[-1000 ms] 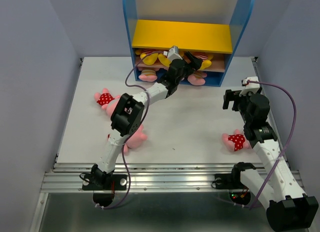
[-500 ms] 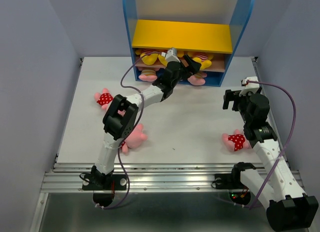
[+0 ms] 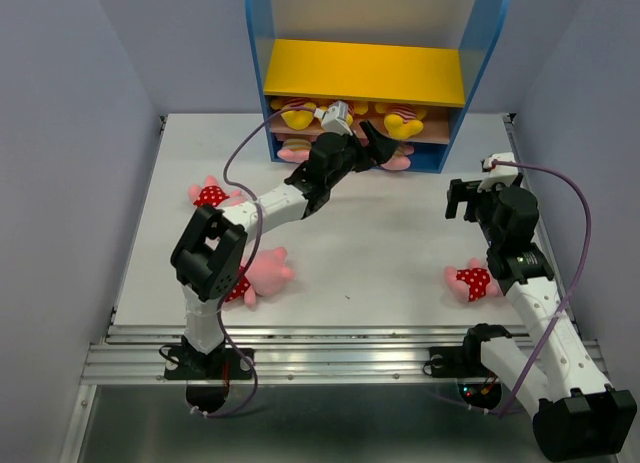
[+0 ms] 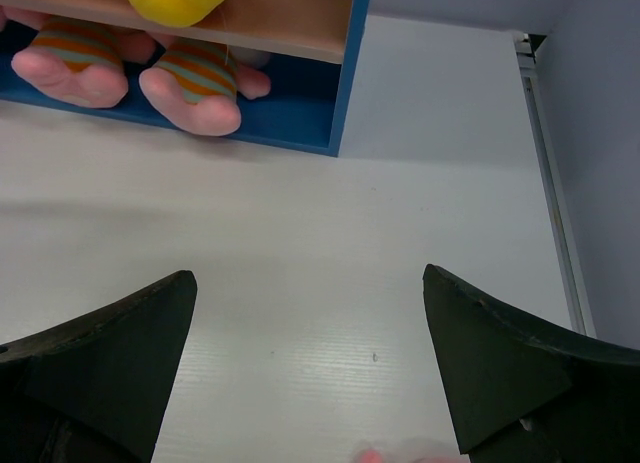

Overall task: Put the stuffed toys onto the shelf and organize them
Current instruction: Place the stuffed toy onto shelf, then adjust the position of the stuffed toy

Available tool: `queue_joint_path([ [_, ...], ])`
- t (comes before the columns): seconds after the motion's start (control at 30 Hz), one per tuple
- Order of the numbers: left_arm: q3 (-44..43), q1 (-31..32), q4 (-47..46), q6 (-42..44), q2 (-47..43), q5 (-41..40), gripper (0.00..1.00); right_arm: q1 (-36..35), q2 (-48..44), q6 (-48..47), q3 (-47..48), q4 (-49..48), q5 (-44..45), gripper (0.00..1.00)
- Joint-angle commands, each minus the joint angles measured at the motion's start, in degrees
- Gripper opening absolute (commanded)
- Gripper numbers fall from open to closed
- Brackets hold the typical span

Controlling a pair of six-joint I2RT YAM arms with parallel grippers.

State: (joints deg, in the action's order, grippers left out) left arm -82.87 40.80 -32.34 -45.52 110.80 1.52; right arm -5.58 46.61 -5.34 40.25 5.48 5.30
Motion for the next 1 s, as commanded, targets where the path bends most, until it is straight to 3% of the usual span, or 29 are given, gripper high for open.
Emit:
queue_joint_path([
  [0.0, 5.52, 0.25, -0.36, 6.13, -10.33, 1.39, 0.99, 0.4, -0.29, -0.81, -0.79, -3.81, -0.64, 1.0],
  [0.1, 7.37, -0.45, 5.94, 13.58, -16.04, -0.2, 0.98, 0.4, -0.47, -0.81, -0.79, -3.81, -0.99, 1.0],
  [0.3, 3.33, -6.51, 20.36, 16.16, -22.2, 1.03, 0.93, 0.4, -0.55, -0.98, -0.87, -3.81, -1.08, 1.0],
  [0.47, 3.59, -11.52, 23.54, 18.27, -26.07, -0.9, 0.87, 0.4, -0.56, -1.07, -0.79, -3.81, -1.34, 1.0],
  [0.7, 6.14, -14.08, 21.45, 18.54, -25.03, 0.13, 0.59, 0.4, -0.56, -1.16, -0.87, -3.81, -1.52, 1.0],
  [0.87, 5.62, -14.43, 16.26, 18.71, -19.33, 2.61, 0.18, 0.4, -0.38, -1.25, -0.96, -3.81, -1.43, 1.0],
  [0.97, 3.95, -14.34, 14.76, 19.32, -15.81, 2.7, 0.11, 0.4, -0.38, -1.34, -0.96, -3.81, -1.26, 1.0],
])
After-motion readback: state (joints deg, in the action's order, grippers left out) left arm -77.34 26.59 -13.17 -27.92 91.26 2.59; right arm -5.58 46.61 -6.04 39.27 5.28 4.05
